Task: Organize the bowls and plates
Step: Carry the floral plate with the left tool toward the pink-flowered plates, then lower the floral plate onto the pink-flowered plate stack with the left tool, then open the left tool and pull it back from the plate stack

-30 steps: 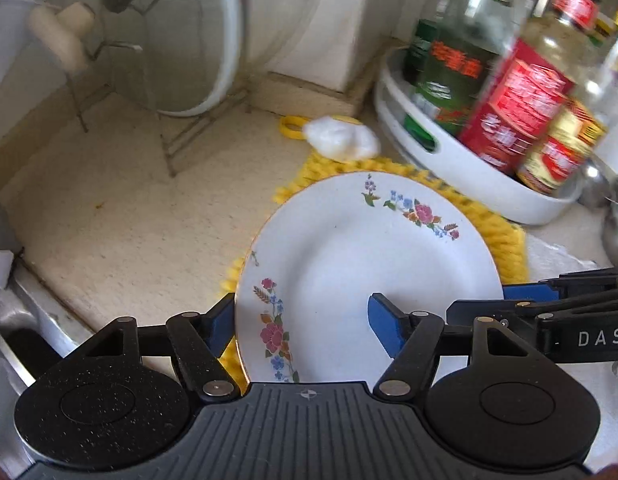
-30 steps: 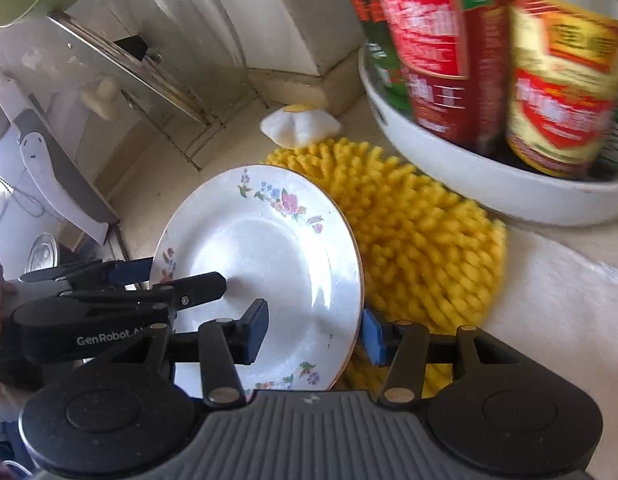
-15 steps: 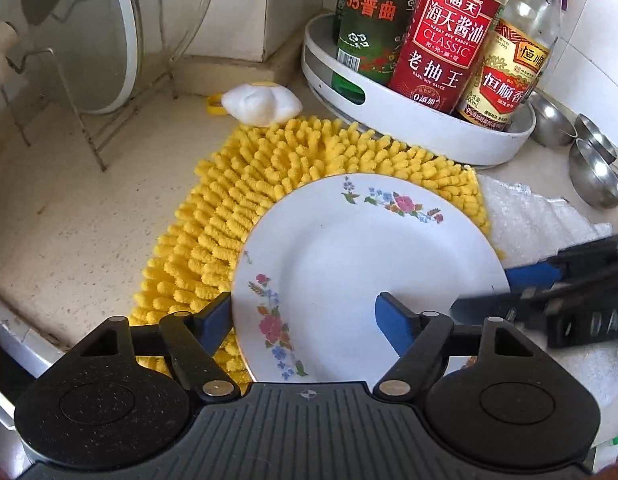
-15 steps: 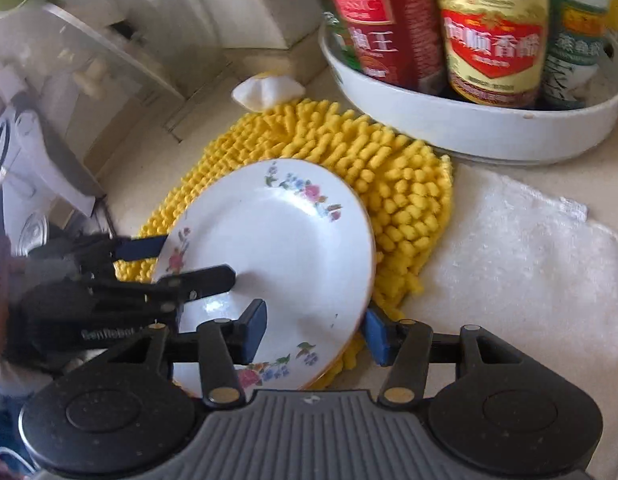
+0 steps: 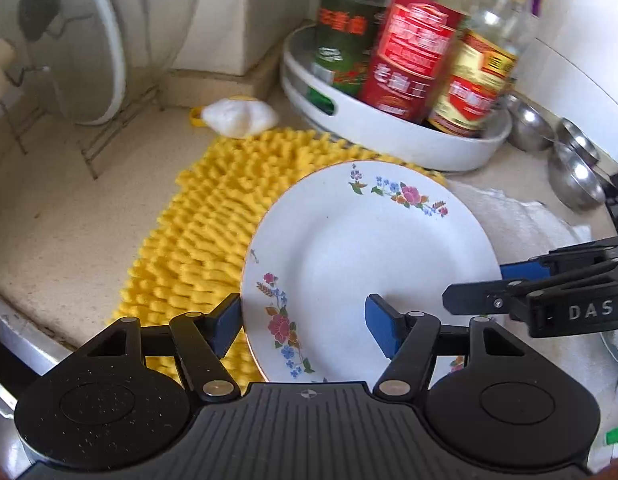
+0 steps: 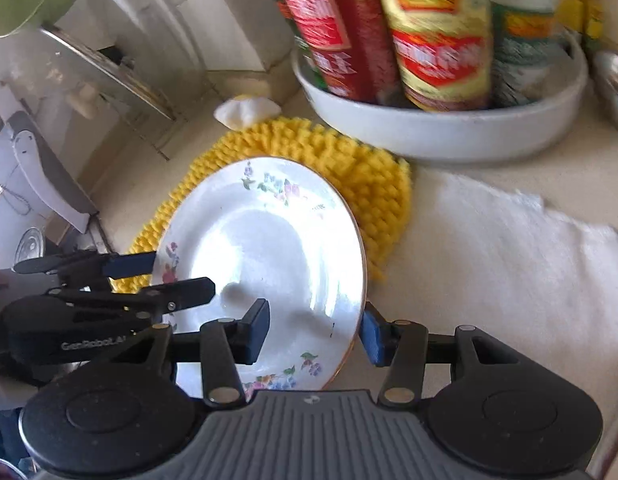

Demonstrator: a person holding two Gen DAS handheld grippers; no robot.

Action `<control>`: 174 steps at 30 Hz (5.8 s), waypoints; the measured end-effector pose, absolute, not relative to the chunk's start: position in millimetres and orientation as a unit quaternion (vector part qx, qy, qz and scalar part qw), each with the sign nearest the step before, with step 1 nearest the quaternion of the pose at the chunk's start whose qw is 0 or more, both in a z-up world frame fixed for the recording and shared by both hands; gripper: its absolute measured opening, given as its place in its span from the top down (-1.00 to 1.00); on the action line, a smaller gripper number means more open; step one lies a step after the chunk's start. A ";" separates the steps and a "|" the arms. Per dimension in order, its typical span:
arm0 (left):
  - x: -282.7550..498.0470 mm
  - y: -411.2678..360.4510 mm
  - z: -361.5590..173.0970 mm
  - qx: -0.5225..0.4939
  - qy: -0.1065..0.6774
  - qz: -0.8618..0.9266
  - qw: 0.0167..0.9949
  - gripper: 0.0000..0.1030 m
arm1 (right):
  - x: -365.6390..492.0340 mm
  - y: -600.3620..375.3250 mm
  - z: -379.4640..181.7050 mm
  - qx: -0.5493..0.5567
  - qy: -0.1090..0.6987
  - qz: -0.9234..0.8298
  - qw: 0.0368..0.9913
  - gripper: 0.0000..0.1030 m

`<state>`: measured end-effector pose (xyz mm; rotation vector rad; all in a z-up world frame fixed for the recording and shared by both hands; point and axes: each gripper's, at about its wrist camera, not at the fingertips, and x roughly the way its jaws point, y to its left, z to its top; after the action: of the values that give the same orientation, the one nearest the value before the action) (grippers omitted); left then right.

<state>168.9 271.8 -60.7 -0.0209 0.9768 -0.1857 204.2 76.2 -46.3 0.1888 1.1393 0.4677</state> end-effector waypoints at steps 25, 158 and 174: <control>161.2 233.6 -67.4 0.034 0.471 -0.089 0.877 -0.47 | 187.9 50.3 -47.7 0.111 0.512 0.207 0.826 -0.29; 176.6 37.3 -91.5 -0.004 0.483 -0.382 0.788 -0.41 | 92.0 -168.9 -26.0 0.190 0.453 -0.023 0.871 -0.43; 169.0 -13.3 -77.3 -0.005 0.468 -0.351 0.811 -0.33 | 78.0 -203.7 -29.1 0.094 0.456 0.014 0.885 -0.53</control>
<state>169.0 -13.3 -77.3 -0.0104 1.0010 -0.7504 78.0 -203.7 -29.1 0.1959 0.9487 0.0302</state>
